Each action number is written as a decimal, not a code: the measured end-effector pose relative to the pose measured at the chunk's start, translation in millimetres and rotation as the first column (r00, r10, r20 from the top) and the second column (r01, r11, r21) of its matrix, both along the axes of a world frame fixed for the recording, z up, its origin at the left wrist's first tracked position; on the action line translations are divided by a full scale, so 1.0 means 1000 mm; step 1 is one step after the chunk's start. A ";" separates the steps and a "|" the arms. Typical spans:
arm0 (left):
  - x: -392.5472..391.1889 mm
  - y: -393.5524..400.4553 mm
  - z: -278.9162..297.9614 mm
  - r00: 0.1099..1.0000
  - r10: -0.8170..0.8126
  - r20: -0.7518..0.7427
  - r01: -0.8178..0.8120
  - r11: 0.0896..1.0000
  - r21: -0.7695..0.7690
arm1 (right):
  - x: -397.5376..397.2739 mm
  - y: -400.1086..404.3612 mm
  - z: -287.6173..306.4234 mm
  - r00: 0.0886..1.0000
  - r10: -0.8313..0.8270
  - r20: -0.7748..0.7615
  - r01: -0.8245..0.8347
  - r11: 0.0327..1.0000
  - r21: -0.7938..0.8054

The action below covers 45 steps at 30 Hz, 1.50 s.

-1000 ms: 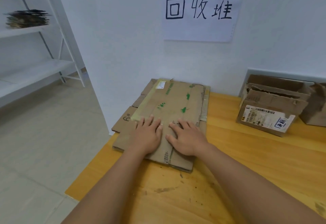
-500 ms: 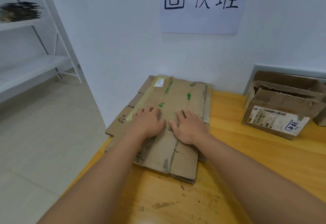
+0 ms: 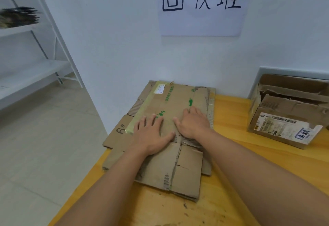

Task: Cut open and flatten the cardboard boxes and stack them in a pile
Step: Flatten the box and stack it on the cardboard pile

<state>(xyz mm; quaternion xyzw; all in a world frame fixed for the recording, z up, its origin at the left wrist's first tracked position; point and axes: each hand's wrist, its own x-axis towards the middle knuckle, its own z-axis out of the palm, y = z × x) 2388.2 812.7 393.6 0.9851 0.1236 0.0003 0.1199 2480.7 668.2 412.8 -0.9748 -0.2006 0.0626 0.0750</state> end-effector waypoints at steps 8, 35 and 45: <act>-0.006 -0.014 0.018 0.997 -0.027 -0.067 0.035 0.992 0.125 | -0.024 -0.056 0.007 0.991 0.133 0.013 -0.133 0.988 0.074; -0.032 -0.305 0.038 0.914 -0.315 0.258 0.323 0.946 0.010 | -0.102 -0.377 -0.012 0.971 -0.238 0.002 0.237 0.968 0.084; -0.014 -0.351 -0.009 0.927 -0.340 0.157 0.347 0.938 -0.019 | -0.105 -0.393 -0.034 0.964 -0.264 0.025 0.259 0.957 0.132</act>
